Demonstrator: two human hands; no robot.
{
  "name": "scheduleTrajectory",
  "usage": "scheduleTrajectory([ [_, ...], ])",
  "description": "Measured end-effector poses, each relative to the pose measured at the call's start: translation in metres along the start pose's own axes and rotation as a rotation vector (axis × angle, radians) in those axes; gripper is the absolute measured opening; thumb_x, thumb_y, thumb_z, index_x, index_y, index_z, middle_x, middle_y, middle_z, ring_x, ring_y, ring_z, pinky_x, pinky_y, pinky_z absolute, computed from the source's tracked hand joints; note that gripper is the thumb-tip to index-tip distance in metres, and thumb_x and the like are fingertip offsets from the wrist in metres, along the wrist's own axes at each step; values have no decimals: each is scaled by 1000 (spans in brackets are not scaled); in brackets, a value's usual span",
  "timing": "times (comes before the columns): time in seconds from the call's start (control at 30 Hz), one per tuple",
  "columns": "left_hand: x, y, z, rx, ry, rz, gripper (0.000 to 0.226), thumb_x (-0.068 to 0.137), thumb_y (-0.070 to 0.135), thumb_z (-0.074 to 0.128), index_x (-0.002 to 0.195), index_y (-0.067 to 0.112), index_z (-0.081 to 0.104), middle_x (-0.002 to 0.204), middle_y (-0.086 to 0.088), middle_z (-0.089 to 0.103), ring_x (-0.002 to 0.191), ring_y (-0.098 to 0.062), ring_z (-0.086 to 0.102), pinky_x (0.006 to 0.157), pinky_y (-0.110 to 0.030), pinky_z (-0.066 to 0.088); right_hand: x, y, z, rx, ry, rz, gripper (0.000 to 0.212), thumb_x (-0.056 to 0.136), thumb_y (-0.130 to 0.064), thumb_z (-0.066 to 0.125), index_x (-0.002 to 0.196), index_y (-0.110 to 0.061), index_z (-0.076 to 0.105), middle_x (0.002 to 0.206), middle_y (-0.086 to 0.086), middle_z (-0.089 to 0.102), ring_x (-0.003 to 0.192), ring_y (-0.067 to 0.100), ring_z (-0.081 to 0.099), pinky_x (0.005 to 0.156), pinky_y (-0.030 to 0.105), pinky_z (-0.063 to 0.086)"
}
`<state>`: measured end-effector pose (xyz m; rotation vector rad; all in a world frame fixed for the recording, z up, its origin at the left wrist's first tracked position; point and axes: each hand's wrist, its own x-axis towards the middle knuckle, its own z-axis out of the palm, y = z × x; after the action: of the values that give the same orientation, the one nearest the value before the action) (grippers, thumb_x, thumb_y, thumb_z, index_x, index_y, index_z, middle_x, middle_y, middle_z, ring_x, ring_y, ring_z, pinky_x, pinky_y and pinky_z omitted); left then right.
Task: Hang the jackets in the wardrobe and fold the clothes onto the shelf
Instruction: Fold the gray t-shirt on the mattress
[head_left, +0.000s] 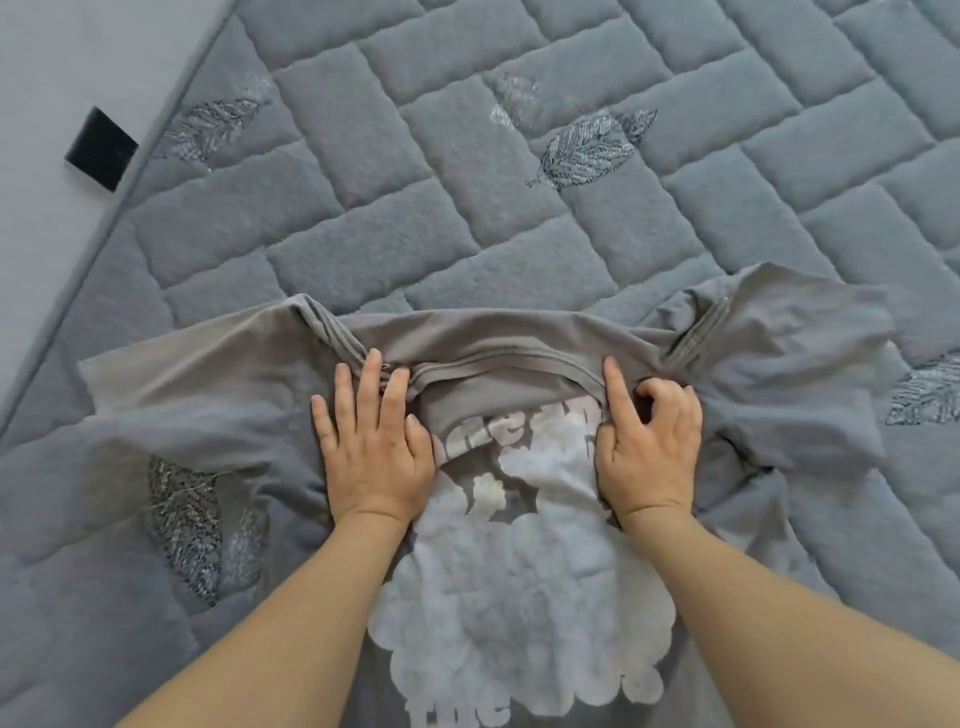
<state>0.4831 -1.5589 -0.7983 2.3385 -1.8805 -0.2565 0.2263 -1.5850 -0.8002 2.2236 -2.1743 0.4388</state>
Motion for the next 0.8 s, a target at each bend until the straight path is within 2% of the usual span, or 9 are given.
scheduleTrajectory([
  [0.27,4,-2,-2,34,-29,24,57,89,34,36,144,20,45,160,-4,30,149,-33,20,120,-59,9,-2,3,11,17,75,29,51,90,-25,40,139,-17,56,112,20,52,112,32,43,116,55,23],
  [0.47,8,-8,-27,-140,-218,64,56,98,32,38,153,30,28,166,5,5,152,-22,-5,121,-48,-11,-2,-7,-8,-8,-37,65,54,92,-28,36,143,-17,50,120,21,49,118,35,43,119,53,16],
  [0.53,6,-22,-46,-294,-182,88,56,96,24,49,150,26,35,164,-1,15,150,-24,9,122,-46,2,-2,-17,-18,-39,-78,82,52,93,-26,40,143,-16,50,125,23,46,122,38,41,119,55,12],
  [0.57,3,-32,-58,-337,-75,55,55,92,18,53,146,21,42,159,-8,25,145,-29,22,120,-45,13,-2,-28,-23,-32,-75,66,49,92,-25,44,140,-14,54,127,23,46,124,40,41,118,56,12],
  [0.6,1,-44,-70,-347,70,-50,55,87,15,56,141,15,47,152,-12,35,138,-33,33,114,-45,23,0,-44,-28,-4,-52,22,44,91,-23,48,133,-12,60,128,24,48,123,41,43,117,56,14],
  [0.67,-1,-72,-87,-394,282,-492,56,82,17,60,137,13,49,144,-15,41,126,-37,41,102,-45,32,10,-86,-33,119,-14,-138,32,89,-17,54,115,-7,69,124,23,55,116,43,51,111,56,28],
  [0.73,-2,-105,-101,-658,265,-1070,63,82,27,63,140,15,42,145,-13,38,126,-37,42,103,-46,37,30,-142,-36,267,-82,-308,27,89,-9,54,109,-3,71,116,21,61,106,41,57,97,52,42],
  [0.77,-2,-120,-106,-873,216,-1299,67,80,31,66,140,16,40,144,-12,40,125,-35,46,104,-48,41,43,-172,-35,313,-153,-355,27,91,-8,52,111,-2,69,115,19,62,104,40,58,93,50,43],
  [0.8,-2,-133,-108,-1095,191,-1422,69,77,31,69,138,16,40,141,-11,44,120,-33,51,101,-49,45,57,-202,-33,319,-242,-383,30,93,-9,50,118,-3,66,118,17,62,107,39,57,94,48,42],
])
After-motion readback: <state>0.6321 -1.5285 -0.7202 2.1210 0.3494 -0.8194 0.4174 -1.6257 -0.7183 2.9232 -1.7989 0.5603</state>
